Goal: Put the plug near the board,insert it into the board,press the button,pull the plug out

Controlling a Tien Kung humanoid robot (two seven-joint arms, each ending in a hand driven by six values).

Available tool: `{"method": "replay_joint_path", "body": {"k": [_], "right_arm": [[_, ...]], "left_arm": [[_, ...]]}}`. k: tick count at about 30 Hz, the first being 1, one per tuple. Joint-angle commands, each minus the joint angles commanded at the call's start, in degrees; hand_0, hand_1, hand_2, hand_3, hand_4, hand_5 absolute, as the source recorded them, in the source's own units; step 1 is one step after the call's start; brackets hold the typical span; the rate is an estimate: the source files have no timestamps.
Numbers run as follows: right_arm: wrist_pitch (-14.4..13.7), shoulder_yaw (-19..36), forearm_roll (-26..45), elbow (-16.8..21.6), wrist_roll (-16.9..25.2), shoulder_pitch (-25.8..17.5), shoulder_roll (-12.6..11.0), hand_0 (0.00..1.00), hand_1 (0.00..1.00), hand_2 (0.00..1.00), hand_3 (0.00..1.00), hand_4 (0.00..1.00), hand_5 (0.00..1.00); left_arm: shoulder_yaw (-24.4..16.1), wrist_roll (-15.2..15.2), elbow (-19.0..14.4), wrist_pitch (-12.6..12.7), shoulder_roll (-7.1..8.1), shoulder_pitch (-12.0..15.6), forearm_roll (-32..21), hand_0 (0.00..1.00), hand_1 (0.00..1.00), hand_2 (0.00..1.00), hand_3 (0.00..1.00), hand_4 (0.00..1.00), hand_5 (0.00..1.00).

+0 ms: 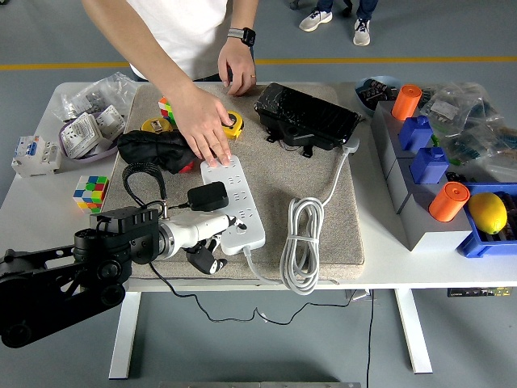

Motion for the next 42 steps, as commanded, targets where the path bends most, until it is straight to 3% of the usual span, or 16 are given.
{"method": "replay_joint_path", "body": {"k": [8, 32, 42], "right_arm": [[-0.03, 0.13, -0.16, 0.08, -0.01, 0.02, -0.07, 0.621, 0.665, 0.681, 0.585, 0.998, 0.522], [-0.02, 0.64, -0.62, 0.34, 0.05, 0.01, -0.02, 0.620, 0.664, 0.681, 0.588, 0.998, 0.522], [0.01, 0.70, -0.67, 0.31, 0.05, 0.00, 0.03, 0.618, 0.666, 0.681, 0.587, 0.998, 0.522]], "left_arm": [[0.87, -0.06, 1.53, 0.03, -0.60, -0.47, -0.07, 0.054, 0.121, 0.187, 0.903, 0.612, 0.002], [1.71, -0.35, 3.07, -0.04, -0.52, -0.55, -0.65, 0.053, 0.121, 0.188, 0.874, 0.589, 0.002], [-0.91, -1.36, -0.34, 0.36, 0.33, -0.61, -1.34, 0.053, 0.121, 0.187, 0.874, 0.588, 0.002]]}}
